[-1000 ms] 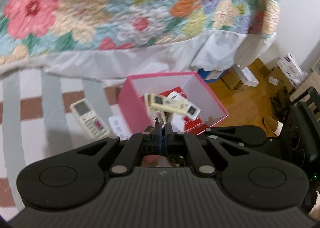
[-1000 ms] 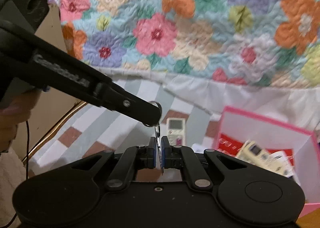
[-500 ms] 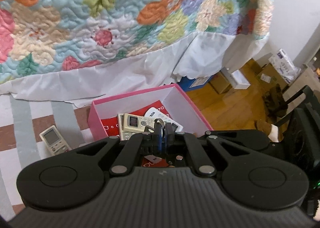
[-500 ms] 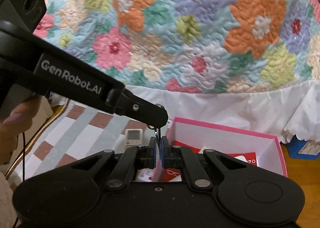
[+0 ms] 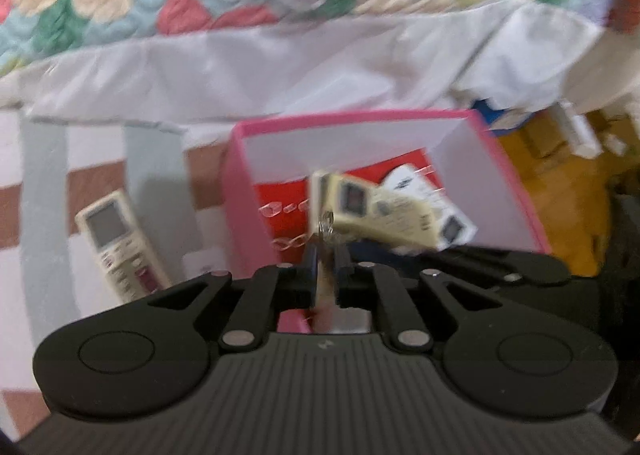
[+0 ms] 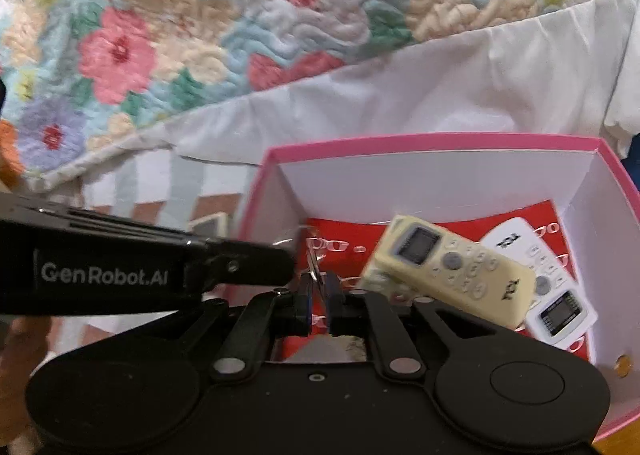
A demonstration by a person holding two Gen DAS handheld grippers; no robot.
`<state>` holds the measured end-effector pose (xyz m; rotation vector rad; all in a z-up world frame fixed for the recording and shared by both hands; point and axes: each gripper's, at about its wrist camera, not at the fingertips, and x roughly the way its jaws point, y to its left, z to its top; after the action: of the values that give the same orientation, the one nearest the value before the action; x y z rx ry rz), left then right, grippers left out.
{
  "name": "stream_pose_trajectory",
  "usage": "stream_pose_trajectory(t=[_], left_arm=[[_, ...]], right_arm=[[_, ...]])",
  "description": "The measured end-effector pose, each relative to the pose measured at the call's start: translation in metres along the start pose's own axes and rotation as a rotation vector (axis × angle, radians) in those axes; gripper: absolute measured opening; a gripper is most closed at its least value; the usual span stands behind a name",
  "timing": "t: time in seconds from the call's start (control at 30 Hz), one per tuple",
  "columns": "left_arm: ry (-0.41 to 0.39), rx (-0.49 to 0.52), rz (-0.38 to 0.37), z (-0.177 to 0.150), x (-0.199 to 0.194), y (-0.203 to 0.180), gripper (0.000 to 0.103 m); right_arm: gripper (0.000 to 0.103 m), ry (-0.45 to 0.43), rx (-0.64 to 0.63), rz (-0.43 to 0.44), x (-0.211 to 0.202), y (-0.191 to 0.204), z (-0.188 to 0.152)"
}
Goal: Organize rigid objects
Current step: 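Open the left tool to drop the keys into the box, then move the left tool to the cream QUNDA remote and lower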
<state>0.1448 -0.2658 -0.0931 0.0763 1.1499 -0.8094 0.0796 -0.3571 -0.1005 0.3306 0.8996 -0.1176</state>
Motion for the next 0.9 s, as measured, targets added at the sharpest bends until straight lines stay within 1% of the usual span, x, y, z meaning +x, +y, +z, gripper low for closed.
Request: stream_pose_trajectory(t=[0.03,0.07,0.1,0.17,0.2,0.23,0.37,0.47,0.53,0.6,0.63,0.7,0.77,0.83,0.9], left_arm=[[0.015,-0.003,-0.011,0.0,0.0,0.0,0.017],[0.021,-0.006,-0.024,0.0,-0.003,0.001,0.02],[0.02,-0.005,-0.026,-0.001,-0.008,0.0,0.022],[0.022,-0.003,-0.032,0.0,-0.017,-0.001,0.029],[0.027,-0.008,-0.035,0.0,-0.024,-0.001,0.041],[0.032,-0.01,-0.025,0.0,-0.03,-0.002,0.047],[0.041,0.054,0.051,-0.003,-0.06,-0.008,0.048],[0.054,0.061,0.077,-0.008,-0.084,-0.006,0.056],[0.044,0.069,0.103,-0.012,-0.101,-0.005,0.064],[0.036,0.086,0.132,-0.017,-0.114,-0.005,0.07],[0.033,0.097,0.144,-0.02,-0.121,-0.004,0.075],[0.024,0.117,0.168,-0.026,-0.134,-0.002,0.081],[0.011,0.133,0.184,-0.033,-0.146,0.0,0.084],[0.007,0.139,0.185,-0.04,-0.157,0.005,0.085],[0.002,0.131,0.179,-0.048,-0.166,0.012,0.087]], right_arm=[[0.022,0.0,-0.02,-0.011,-0.001,0.0,0.0],[0.032,-0.004,-0.025,-0.013,-0.003,-0.001,-0.001],[0.034,-0.009,-0.02,-0.014,-0.007,-0.002,0.0],[0.035,-0.007,-0.025,-0.012,-0.015,-0.003,0.002],[0.036,-0.01,-0.036,-0.019,-0.02,-0.003,0.002],[0.036,-0.01,-0.049,-0.031,-0.027,0.001,0.001],[0.04,0.012,-0.057,-0.039,-0.058,0.013,-0.001],[0.044,0.015,-0.089,-0.052,-0.085,0.031,-0.003],[0.046,0.011,-0.125,-0.054,-0.102,0.045,-0.004],[0.048,0.008,-0.164,-0.06,-0.115,0.056,-0.005],[0.048,0.009,-0.176,-0.063,-0.119,0.06,-0.005],[0.049,0.014,-0.19,-0.065,-0.127,0.068,-0.004],[0.05,0.022,-0.195,-0.057,-0.133,0.075,-0.004],[0.052,0.03,-0.199,-0.042,-0.139,0.083,-0.004],[0.059,0.04,-0.21,-0.023,-0.142,0.093,-0.004]])
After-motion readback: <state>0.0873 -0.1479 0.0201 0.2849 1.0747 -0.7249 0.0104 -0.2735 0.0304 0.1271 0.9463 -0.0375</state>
